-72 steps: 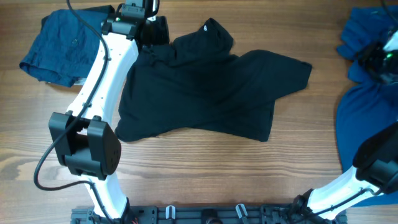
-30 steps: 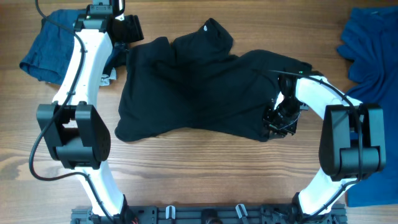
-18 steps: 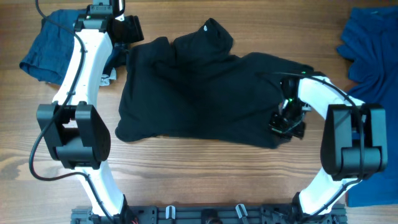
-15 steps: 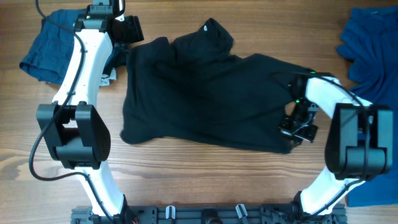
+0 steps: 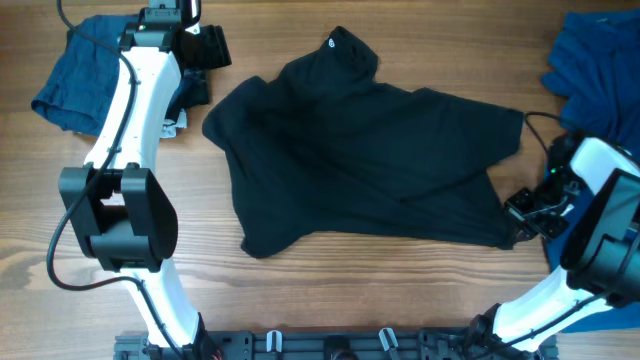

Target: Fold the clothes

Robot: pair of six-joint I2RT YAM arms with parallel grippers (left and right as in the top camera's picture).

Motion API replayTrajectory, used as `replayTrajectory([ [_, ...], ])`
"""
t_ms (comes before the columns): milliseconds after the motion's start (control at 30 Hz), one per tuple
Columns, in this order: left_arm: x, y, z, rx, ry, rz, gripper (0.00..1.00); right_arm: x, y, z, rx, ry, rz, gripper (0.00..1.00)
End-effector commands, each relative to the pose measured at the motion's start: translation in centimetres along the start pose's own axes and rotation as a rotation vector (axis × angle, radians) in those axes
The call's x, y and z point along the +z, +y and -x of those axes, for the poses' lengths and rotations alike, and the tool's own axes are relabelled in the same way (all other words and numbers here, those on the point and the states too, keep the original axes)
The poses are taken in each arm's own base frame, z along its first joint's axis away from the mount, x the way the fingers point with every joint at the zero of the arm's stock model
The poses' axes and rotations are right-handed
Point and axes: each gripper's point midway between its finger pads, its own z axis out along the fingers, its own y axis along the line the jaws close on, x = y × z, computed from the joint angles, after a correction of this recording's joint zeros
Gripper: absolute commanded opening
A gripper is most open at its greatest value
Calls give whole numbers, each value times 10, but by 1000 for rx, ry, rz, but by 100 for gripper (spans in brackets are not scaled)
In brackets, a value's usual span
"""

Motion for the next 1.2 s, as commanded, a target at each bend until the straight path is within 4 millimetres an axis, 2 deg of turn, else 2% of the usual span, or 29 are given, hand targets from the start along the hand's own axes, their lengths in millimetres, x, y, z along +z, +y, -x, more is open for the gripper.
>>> replayTrajectory([
  [0,7,-4,-5,-46,23,-28,68,-30,2,14,8,-99,53,4],
  [67,6,-18,-4,-46,25,-104,51,-53,3,18,4,-158,81,4],
  [100,5,-25,-4,-45,27,-140,46,-66,3,19,1,-190,94,4],
  [133,3,-36,-4,-38,28,-193,35,-85,3,20,0,-239,123,4],
  [233,0,-62,-2,-9,12,-270,8,-118,13,13,-68,-317,233,4],
  [267,-2,-77,-2,14,0,-300,4,-127,18,8,-120,-337,275,8],
  [333,-2,-96,-2,46,-20,-327,4,-131,17,6,-144,-355,281,17],
  [400,-1,-126,-3,107,-57,-370,9,-133,16,4,-164,-361,279,35],
  [467,5,-151,-7,180,-85,-402,15,-131,15,0,-163,-343,273,39],
  [533,18,-170,-14,207,-96,-424,20,-129,13,-2,-163,-333,263,41],
  [567,26,-178,-17,217,-100,-434,23,-129,12,-2,-162,-333,260,45],
  [600,38,-185,-19,224,-108,-443,29,-129,12,-2,-161,-334,260,54],
  [667,58,-190,-20,228,-127,-453,31,-129,13,-1,-160,-336,263,62],
  [733,76,-193,-20,228,-147,-460,39,-130,14,-2,-161,-335,270,75],
  [767,88,-193,-22,228,-155,-463,43,-130,15,-2,-162,-332,277,99],
  [833,105,-194,-25,229,-165,-466,48,-130,16,-2,-162,-334,281,100],
  [933,117,-194,-31,249,-159,-466,48,-134,19,5,-163,-367,294,100],
  [1033,122,-193,-36,276,-154,-460,56,-144,28,23,-167,-449,327,100],
  [1167,131,-191,-45,333,-140,-449,56,-172,44,57,-171,-627,397,100],
])
